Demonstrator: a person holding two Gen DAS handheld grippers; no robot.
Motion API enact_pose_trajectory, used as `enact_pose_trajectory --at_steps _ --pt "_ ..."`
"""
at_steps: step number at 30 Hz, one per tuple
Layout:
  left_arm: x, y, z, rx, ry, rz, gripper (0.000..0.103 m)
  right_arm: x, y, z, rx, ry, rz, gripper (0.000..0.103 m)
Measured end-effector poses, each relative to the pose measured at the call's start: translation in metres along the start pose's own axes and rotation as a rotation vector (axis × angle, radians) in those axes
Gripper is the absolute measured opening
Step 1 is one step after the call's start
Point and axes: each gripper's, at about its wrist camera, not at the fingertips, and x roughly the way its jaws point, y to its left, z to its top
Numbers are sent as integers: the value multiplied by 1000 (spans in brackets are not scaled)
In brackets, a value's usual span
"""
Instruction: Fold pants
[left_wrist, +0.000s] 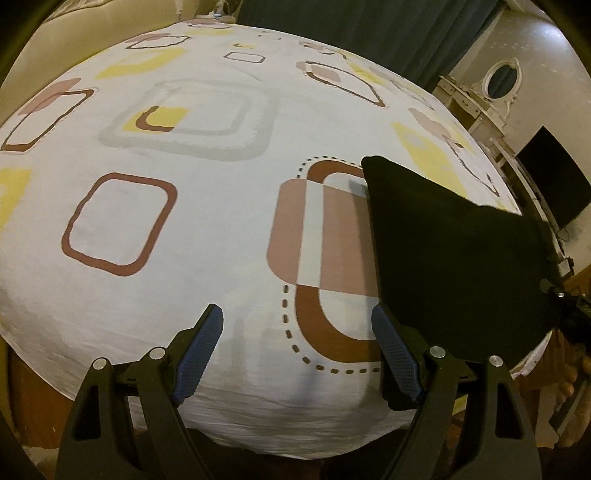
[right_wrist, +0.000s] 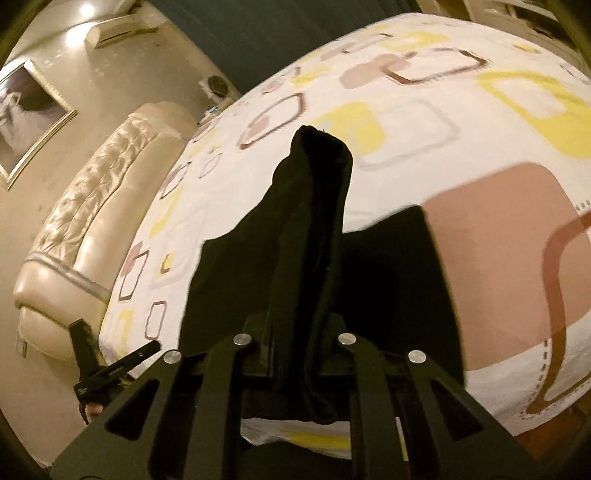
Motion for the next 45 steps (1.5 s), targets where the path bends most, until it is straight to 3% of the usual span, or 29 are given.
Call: enact_pose_trajectory --at_steps 6,9,19,35,38,40,42,45 --pt "3 -9 -2 27 11 -18 81 26 -50 -14 101 53 -28 13" --pt "5 -12 -4 35 14 -28 81 34 -70 -21 169 50 33 13" --pt "9 -16 -7 65 24 -16 82 35 -88 -24 227 40 126 13" --pt "12 -19 -11 91 32 -4 82 3 -119 -31 307 -9 120 15" --pt "13 -20 -11 93 34 -12 81 -16 -128 -29 312 -47 19 21" --pt "13 -21 -11 90 35 -27 82 -32 -135 -28 323 -73 -21 33" --pt "12 -22 -10 80 37 -54 81 -48 -138 -25 339 -114 -34 54" --pt "10 -24 -9 58 44 -124 81 -80 -137 -18 346 -208 -7 71"
